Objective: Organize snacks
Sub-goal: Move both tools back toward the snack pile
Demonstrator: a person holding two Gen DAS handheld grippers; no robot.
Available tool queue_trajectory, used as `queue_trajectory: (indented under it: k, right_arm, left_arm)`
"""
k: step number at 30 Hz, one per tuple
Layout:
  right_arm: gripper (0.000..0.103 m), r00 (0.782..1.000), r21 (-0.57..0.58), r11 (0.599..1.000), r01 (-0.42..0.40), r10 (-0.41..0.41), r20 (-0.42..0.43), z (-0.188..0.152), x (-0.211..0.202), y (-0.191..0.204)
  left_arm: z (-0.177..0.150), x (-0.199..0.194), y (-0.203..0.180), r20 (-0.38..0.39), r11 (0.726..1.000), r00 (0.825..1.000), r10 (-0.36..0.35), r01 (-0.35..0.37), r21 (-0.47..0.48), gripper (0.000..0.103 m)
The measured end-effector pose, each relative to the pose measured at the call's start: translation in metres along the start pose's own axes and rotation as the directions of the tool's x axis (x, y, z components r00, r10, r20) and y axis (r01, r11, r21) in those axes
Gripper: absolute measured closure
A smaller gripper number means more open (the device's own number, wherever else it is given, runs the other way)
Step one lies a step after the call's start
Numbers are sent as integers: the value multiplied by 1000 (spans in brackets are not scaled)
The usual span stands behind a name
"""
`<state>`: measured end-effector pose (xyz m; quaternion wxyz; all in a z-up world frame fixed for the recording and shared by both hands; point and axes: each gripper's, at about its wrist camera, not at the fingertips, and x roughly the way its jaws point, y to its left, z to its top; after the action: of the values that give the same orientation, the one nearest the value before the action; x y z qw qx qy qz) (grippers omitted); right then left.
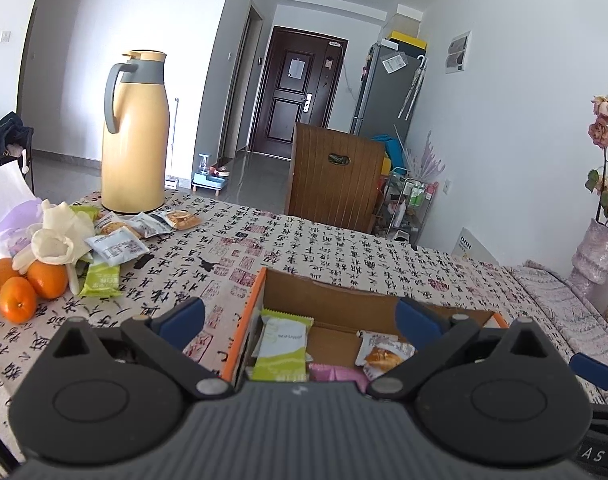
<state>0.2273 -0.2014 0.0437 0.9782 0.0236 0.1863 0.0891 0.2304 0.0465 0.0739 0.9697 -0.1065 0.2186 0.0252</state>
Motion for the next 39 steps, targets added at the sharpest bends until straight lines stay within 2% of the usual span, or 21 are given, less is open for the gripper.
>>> queue_trajectory:
  k: [9, 18, 30, 39]
  right_arm:
    - [0, 1000, -37, 999, -17, 16, -23, -23, -35, 9]
    - [0, 996, -52, 998, -40, 35, -85, -59, -69, 13]
    - [0, 986, -8, 1000, -21, 19, -167, -100, -106, 2]
    - [0, 979, -1, 1000, -18, 17, -205, -118, -126, 2]
  left_arm:
    - [-24, -39, 8, -15, 999, 1000, -15, 15, 44, 0]
    - [-60, -77, 25, -29, 998, 999, -27, 29, 56, 0]
    - [-110, -112, 50, -87, 996, 996, -29, 37, 83, 0]
    - [-127, -121, 53, -124, 996, 992, -32, 43, 81, 0]
